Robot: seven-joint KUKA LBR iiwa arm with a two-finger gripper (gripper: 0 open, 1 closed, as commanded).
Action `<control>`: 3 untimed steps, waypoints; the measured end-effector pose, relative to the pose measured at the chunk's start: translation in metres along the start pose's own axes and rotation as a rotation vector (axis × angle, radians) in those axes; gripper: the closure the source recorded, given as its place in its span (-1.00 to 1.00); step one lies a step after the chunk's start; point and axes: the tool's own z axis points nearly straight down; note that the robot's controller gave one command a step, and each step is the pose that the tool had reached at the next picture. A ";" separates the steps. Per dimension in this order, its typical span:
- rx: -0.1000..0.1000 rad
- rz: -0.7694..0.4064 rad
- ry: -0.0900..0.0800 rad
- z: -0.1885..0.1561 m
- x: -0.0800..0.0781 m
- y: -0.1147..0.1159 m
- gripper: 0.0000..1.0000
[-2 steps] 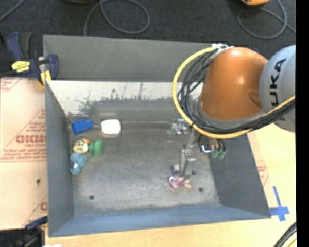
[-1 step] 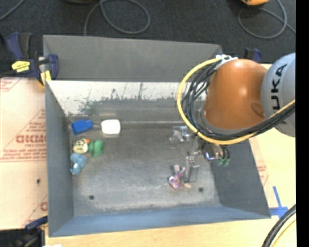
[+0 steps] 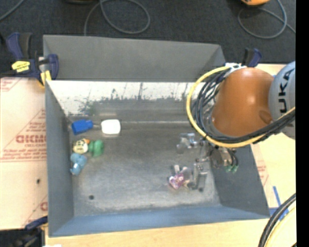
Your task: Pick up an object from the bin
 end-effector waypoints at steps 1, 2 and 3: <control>0.002 0.009 -0.019 0.023 0.008 -0.018 -1.00; 0.001 -0.097 -0.007 0.060 0.013 -0.039 -1.00; 0.002 -0.076 -0.017 0.090 0.015 -0.041 -1.00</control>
Offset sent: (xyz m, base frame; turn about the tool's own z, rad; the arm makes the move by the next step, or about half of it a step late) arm -0.0131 -0.0498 -0.0756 -0.1292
